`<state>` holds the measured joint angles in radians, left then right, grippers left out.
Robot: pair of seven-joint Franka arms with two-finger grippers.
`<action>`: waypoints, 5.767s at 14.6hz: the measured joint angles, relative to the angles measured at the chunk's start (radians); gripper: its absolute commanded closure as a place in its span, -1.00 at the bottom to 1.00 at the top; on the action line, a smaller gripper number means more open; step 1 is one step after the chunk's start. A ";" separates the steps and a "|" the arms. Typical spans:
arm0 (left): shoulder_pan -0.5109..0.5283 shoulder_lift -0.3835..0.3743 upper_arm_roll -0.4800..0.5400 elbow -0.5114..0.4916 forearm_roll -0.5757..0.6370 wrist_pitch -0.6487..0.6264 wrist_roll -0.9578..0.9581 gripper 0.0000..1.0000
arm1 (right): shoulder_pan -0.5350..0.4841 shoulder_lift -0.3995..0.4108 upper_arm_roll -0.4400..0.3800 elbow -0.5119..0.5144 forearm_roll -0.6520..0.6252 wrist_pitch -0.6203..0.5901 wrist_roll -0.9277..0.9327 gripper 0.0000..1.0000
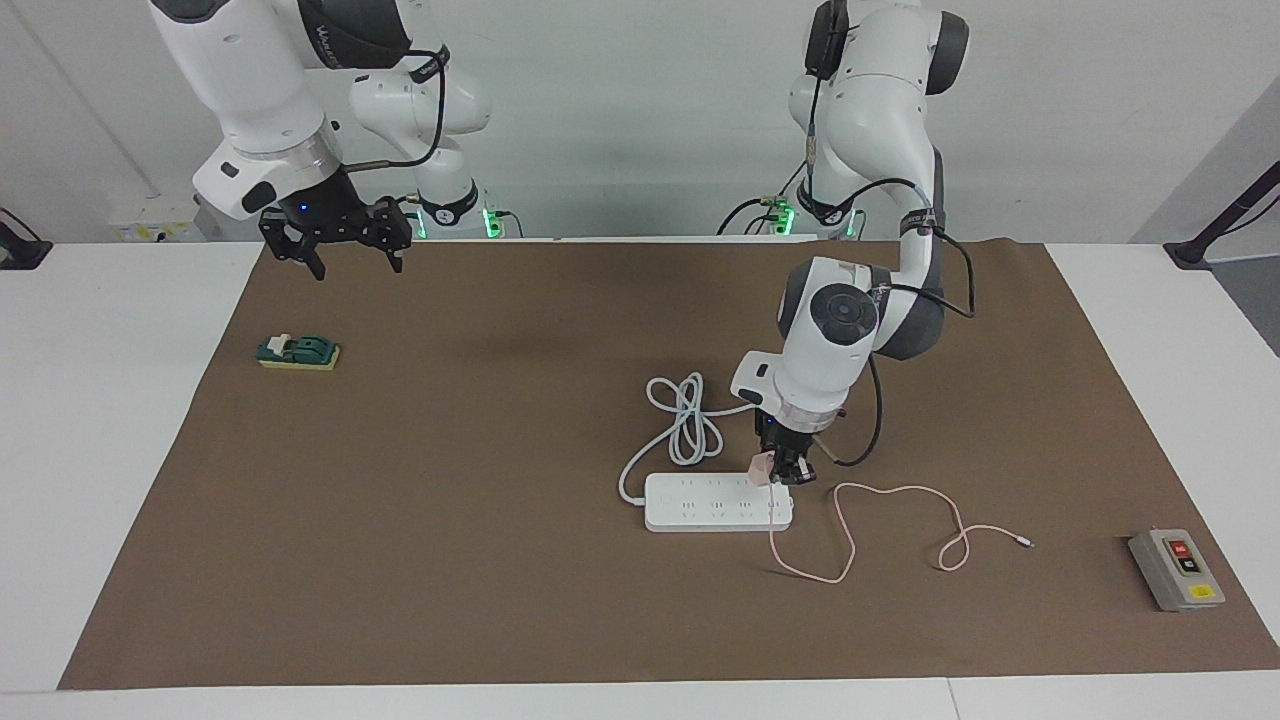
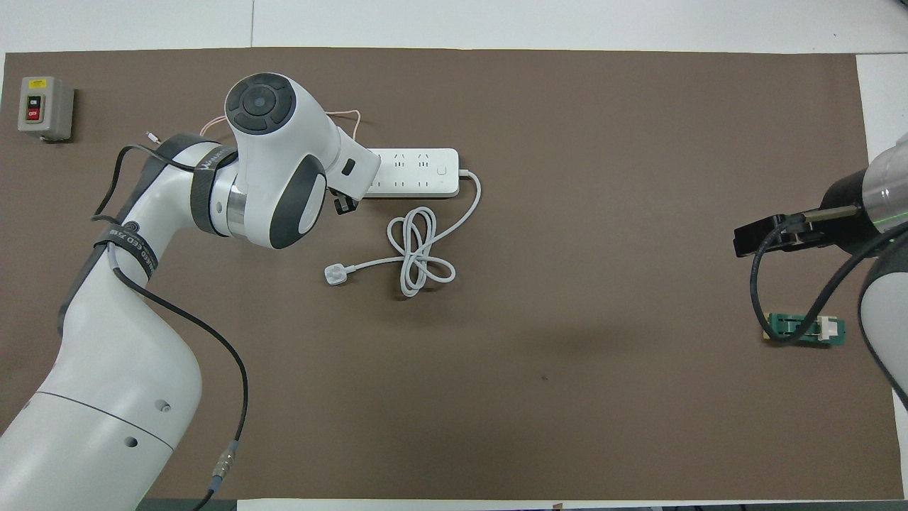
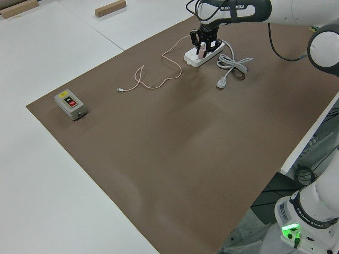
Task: Plug charger into power strip
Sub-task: 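Push the charger into the end socket with the left gripper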
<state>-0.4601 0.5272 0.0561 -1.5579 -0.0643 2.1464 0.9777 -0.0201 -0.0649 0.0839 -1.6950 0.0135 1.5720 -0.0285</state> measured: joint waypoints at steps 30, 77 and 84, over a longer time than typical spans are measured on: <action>0.037 0.019 -0.022 0.036 0.015 -0.036 0.073 1.00 | 0.000 0.000 0.000 0.000 0.000 0.000 0.000 -1.00; 0.046 0.074 -0.029 0.074 0.003 -0.034 0.233 -0.99 | 0.000 0.000 0.000 0.000 0.000 0.000 0.000 -1.00; 0.061 0.025 -0.024 0.093 0.003 -0.027 0.233 -1.00 | 0.000 0.000 0.000 0.000 0.000 0.000 0.000 -1.00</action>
<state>-0.3994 0.5524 0.0321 -1.4653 -0.0612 2.1198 1.2107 -0.0201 -0.0649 0.0838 -1.6950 0.0135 1.5720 -0.0285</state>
